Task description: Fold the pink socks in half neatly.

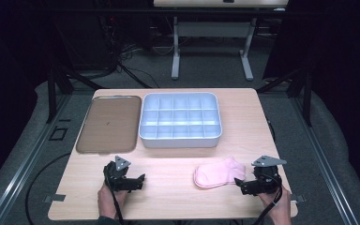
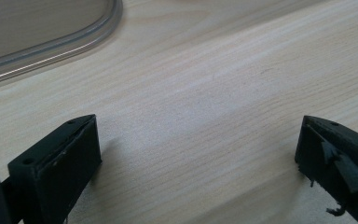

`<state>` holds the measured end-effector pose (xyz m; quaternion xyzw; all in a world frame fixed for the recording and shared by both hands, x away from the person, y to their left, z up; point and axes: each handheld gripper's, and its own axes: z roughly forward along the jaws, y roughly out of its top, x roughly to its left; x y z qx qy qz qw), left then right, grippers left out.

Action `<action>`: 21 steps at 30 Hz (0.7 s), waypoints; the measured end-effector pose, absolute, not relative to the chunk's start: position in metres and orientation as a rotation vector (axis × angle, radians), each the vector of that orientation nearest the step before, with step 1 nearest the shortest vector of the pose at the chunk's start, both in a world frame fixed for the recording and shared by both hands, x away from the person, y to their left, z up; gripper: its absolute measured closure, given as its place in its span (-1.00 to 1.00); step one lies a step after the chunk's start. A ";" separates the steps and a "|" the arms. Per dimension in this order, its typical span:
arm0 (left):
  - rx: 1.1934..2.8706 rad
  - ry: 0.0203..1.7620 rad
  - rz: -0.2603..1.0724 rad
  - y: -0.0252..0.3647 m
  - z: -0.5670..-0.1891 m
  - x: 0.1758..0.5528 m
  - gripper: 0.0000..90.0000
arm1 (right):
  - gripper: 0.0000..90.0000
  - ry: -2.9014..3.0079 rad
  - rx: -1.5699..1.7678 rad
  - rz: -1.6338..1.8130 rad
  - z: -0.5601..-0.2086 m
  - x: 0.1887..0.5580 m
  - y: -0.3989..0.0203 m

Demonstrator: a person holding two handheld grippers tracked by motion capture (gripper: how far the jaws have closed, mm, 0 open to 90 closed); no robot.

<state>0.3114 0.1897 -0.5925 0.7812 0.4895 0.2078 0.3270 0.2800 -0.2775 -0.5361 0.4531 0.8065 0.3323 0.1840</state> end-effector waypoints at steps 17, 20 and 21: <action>2.047 1.282 0.543 0.190 -0.592 0.311 -1.00 | -1.00 2.419 1.203 0.900 -0.538 0.313 -0.222; 2.047 1.282 0.543 0.190 -0.592 0.311 -1.00 | -0.99 2.447 1.213 0.861 -0.543 0.319 -0.216; 2.047 1.282 0.543 0.190 -0.592 0.311 -1.00 | -0.96 2.458 1.210 0.849 -0.544 0.320 -0.214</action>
